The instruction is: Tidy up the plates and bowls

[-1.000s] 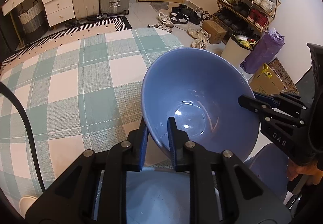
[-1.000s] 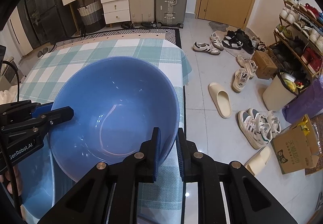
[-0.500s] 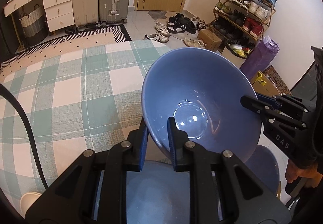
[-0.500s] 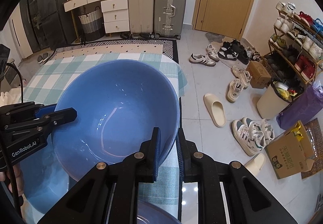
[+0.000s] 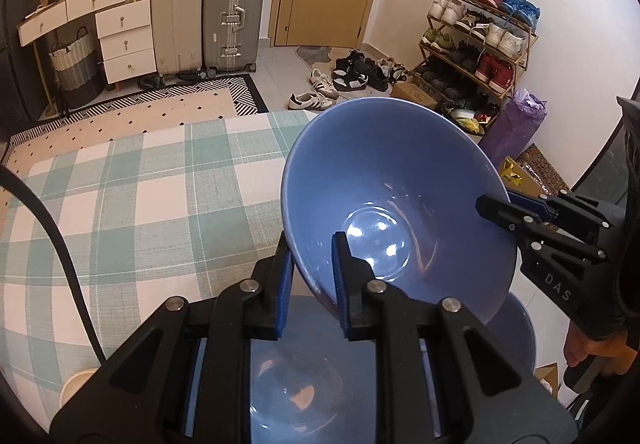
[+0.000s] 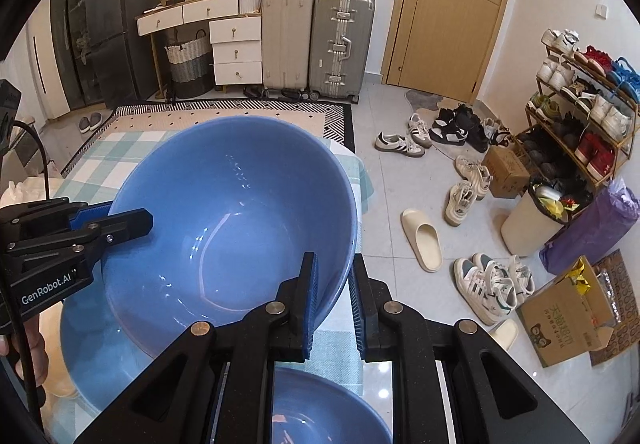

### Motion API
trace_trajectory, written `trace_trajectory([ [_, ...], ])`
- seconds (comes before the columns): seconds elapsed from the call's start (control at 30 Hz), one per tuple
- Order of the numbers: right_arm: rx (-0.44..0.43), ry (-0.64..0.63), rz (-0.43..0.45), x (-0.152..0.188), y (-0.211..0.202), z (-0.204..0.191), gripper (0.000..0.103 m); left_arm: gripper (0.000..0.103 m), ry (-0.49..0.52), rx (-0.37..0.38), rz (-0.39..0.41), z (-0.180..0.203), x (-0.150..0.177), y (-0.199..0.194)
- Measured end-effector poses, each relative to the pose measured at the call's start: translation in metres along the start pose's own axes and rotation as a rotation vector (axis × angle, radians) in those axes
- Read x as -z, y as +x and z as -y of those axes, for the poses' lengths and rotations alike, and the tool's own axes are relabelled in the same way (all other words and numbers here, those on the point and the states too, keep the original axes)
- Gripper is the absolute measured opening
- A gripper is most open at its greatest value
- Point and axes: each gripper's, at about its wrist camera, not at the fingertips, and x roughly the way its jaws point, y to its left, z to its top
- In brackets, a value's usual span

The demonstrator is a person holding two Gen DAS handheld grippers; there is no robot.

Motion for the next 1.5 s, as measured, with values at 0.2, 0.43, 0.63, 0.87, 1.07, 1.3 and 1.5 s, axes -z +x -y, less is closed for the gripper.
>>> trace_trajectory([
  [0.2,-0.004,-0.009,0.031,0.001,-0.025,-0.012,0.016,0.015,-0.002,0.006,0.020,-0.001,0.006,-0.033],
  [0.43,-0.013,-0.016,0.050,0.005,-0.048,-0.026,0.016,0.015,0.009,-0.004,0.043,0.002,0.019,-0.074],
  [0.63,-0.028,-0.022,0.070,0.009,-0.065,-0.037,0.016,0.015,0.015,-0.013,0.062,0.003,0.032,-0.108],
  [0.87,-0.044,-0.030,0.082,0.018,-0.081,-0.052,0.017,0.015,0.019,-0.021,0.070,0.004,0.052,-0.143],
  [1.07,-0.059,-0.032,0.090,0.027,-0.091,-0.064,0.017,0.015,0.022,-0.027,0.067,0.005,0.063,-0.157],
  [1.3,-0.075,-0.044,0.086,0.037,-0.096,-0.080,0.017,0.015,0.022,-0.042,0.061,0.000,0.084,-0.176],
  [1.5,-0.088,-0.045,0.078,0.044,-0.096,-0.089,0.017,0.015,0.026,-0.053,0.043,-0.006,0.095,-0.174],
])
